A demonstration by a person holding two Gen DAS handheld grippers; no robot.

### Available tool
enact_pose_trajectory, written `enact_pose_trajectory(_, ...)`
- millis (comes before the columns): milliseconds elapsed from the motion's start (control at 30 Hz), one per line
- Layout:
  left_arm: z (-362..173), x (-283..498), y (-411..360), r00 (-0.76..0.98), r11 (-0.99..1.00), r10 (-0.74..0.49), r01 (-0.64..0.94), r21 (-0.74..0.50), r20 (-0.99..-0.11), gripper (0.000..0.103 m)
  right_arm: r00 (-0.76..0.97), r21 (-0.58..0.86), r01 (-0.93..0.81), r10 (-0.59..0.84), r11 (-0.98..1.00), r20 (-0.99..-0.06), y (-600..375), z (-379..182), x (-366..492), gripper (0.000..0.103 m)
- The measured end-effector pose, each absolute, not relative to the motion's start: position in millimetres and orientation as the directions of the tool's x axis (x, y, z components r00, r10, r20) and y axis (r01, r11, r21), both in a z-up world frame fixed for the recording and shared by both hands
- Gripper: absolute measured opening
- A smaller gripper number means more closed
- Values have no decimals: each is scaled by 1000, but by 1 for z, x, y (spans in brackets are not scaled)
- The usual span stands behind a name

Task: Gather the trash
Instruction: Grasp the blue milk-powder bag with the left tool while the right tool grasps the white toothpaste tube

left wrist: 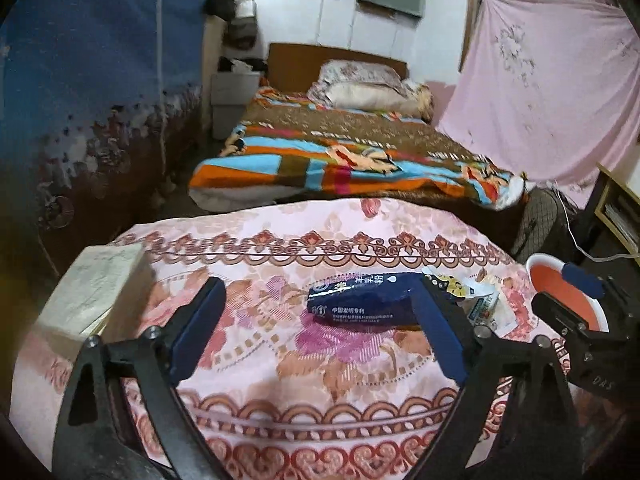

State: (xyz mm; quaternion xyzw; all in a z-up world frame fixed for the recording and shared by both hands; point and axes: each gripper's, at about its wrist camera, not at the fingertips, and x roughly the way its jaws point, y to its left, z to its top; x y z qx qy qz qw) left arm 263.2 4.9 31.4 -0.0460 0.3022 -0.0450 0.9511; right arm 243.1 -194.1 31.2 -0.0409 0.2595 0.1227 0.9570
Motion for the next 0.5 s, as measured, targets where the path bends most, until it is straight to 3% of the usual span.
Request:
enact_pose_trajectory(233,17,313,5,735,970,-242,159,-185,-634,72,765,49,-250,228,967,-602,-200,18,261,83)
enact_pose_trajectory(500,-5,340,6,572,887,-461,282,-366,-678,72,736,70,-245,233,967,-636,-202,13,269,83)
